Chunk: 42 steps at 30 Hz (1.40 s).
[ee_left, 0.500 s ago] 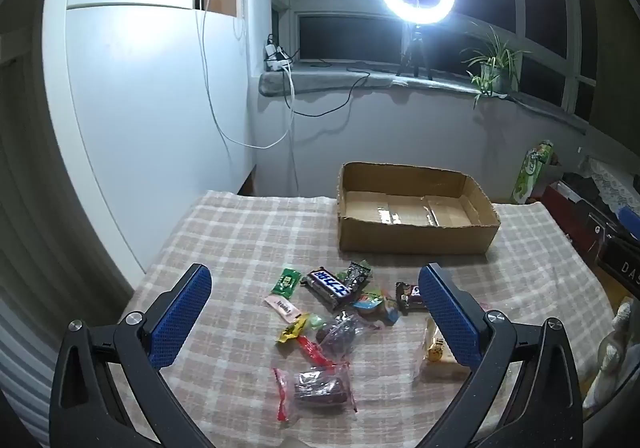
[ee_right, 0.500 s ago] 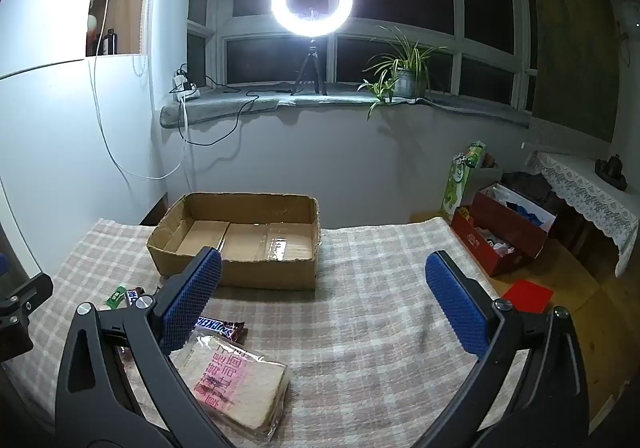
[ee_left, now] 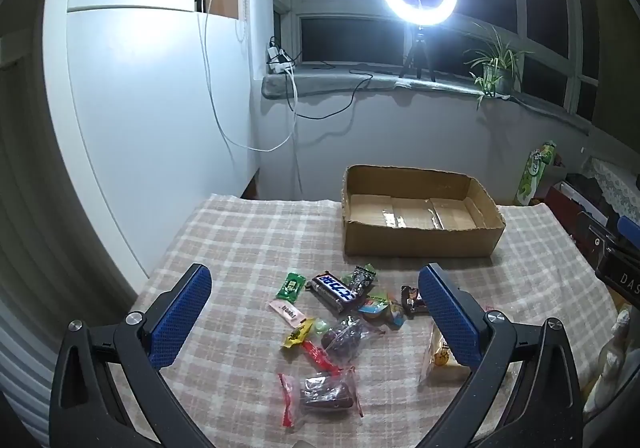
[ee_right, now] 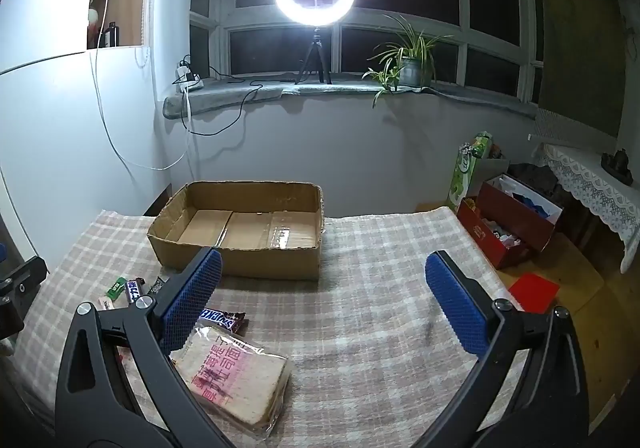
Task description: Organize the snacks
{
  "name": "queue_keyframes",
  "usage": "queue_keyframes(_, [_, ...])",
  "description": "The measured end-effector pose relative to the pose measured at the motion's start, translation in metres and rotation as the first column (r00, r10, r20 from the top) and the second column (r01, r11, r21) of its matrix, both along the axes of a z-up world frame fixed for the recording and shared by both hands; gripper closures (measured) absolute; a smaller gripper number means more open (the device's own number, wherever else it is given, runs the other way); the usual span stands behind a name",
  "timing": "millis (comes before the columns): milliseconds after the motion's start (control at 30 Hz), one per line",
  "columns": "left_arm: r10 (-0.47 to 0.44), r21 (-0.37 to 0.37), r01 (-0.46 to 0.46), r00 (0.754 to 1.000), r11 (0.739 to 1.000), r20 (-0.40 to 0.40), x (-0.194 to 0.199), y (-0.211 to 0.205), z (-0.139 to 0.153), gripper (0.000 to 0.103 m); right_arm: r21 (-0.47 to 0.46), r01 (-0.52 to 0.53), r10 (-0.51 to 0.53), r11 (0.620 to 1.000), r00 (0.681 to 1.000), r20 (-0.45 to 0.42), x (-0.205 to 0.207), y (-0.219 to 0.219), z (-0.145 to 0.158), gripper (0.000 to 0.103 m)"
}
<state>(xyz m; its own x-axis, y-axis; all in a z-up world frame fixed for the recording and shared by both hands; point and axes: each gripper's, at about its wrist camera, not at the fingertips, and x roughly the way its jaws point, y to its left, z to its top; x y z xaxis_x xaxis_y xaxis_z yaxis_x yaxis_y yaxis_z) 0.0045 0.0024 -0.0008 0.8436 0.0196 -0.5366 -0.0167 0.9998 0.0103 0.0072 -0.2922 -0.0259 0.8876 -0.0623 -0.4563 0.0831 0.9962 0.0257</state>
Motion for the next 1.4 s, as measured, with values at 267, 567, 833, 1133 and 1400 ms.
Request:
queue_keyframes(267, [0.007,0.0,-0.007,1.0,1.0,0.001,0.001,-0.005,0.001,0.0,-0.004,-0.007,0.007,1.0,1.0,-0.003,-0.001,0.003,-0.003,0.0])
queue_keyframes(567, [0.006,-0.002,-0.006,1.0,1.0,0.001,0.002,-0.004,0.001,0.0,-0.002,-0.013,0.013,1.0,1.0,-0.011,0.001,0.004,-0.006,0.0])
queue_keyframes(833, [0.003,-0.005,-0.003,1.0,1.0,0.002,0.002,-0.003,0.001,0.0,0.001,-0.014,0.014,1.0,1.0,-0.012,0.001,0.003,-0.005,0.0])
queue_keyframes(1133, [0.007,-0.011,-0.007,1.0,1.0,0.0,0.004,-0.002,0.002,0.0,-0.001,-0.017,0.017,1.0,1.0,-0.016,0.001,0.005,-0.009,0.0])
queue_keyframes(1400, [0.005,-0.012,-0.005,1.0,1.0,0.002,0.003,0.0,0.0,0.0,-0.004,-0.017,0.017,1.0,1.0,-0.019,0.001,0.006,-0.011,0.0])
